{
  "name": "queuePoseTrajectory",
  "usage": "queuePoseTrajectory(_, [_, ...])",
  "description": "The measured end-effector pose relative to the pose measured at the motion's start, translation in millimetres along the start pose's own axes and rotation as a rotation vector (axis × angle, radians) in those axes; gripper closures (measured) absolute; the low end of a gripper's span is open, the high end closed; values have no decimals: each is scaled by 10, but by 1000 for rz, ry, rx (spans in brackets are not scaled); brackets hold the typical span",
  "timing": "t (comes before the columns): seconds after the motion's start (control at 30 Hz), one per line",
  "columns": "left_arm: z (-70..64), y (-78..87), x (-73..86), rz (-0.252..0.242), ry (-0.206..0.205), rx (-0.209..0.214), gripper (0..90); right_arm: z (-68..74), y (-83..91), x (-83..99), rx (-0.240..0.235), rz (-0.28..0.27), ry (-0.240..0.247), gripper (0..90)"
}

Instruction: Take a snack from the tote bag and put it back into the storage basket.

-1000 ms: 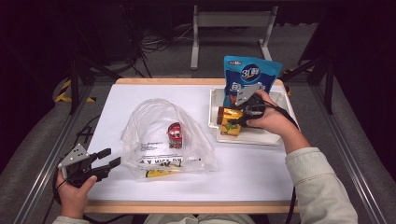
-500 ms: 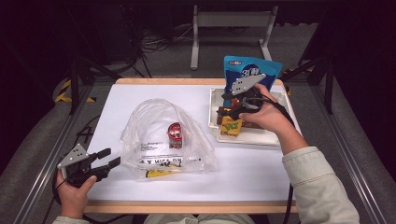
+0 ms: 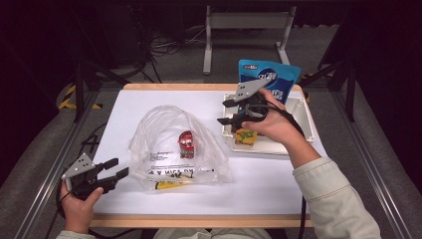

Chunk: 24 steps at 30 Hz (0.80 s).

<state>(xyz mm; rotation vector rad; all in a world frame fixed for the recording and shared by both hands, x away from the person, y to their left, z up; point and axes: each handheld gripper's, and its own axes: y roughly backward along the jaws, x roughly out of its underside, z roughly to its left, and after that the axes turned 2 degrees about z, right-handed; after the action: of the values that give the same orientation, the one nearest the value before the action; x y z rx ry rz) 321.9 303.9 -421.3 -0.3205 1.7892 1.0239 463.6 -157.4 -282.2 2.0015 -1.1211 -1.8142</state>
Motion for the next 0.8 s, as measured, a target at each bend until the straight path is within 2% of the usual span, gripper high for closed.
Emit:
queuePoseTrajectory(0.43, [4,43,26,-6,5,-5,421,258,-296,-296,-86,-8,37,384])
queuePoseTrajectory(0.57, [3,49,31,-5,6,-7,422,349,-447,-394,-124,-6,53,381])
queuePoseTrajectory(0.8, [4,42,30,-5,9,-4,422,434,-605,-458,-158,-13,33,365])
